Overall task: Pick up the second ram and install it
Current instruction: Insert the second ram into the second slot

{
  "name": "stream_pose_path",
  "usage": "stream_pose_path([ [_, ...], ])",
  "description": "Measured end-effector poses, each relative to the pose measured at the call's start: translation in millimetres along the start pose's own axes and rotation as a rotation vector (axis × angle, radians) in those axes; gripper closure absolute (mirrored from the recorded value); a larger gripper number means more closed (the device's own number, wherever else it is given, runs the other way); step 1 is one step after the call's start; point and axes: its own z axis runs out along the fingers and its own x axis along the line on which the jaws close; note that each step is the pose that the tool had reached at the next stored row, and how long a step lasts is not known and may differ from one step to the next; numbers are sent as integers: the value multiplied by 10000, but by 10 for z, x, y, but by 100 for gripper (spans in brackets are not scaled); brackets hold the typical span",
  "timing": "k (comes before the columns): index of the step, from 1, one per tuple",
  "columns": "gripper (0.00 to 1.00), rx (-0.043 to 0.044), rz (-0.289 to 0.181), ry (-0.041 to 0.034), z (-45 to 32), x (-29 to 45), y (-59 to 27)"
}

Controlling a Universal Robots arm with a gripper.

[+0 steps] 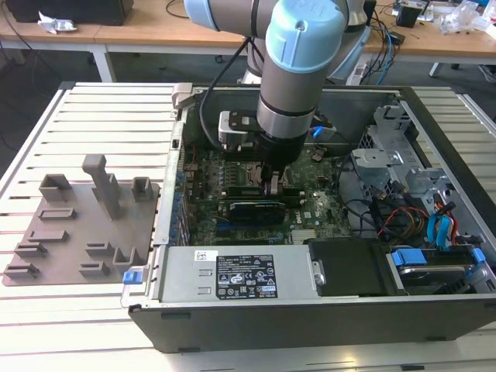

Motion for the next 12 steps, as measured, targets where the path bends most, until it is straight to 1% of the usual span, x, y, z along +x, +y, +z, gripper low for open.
stream_pose_path([
  [3, 85, 6, -1, -20, 10, -3, -1],
  [4, 78, 1, 0, -2, 5, -1, 0],
  [5, 78, 1, 1, 7, 0, -1, 0],
  [6, 78, 2, 0, 3, -114, -15, 5],
  [7, 78, 9, 0, 7, -249, -35, 11],
  [8, 78, 17, 1, 33, -341, -61, 17],
  [9, 89, 30, 2, 110, -500, -115, 26],
  [12, 89, 31, 2, 110, -501, -116, 26],
])
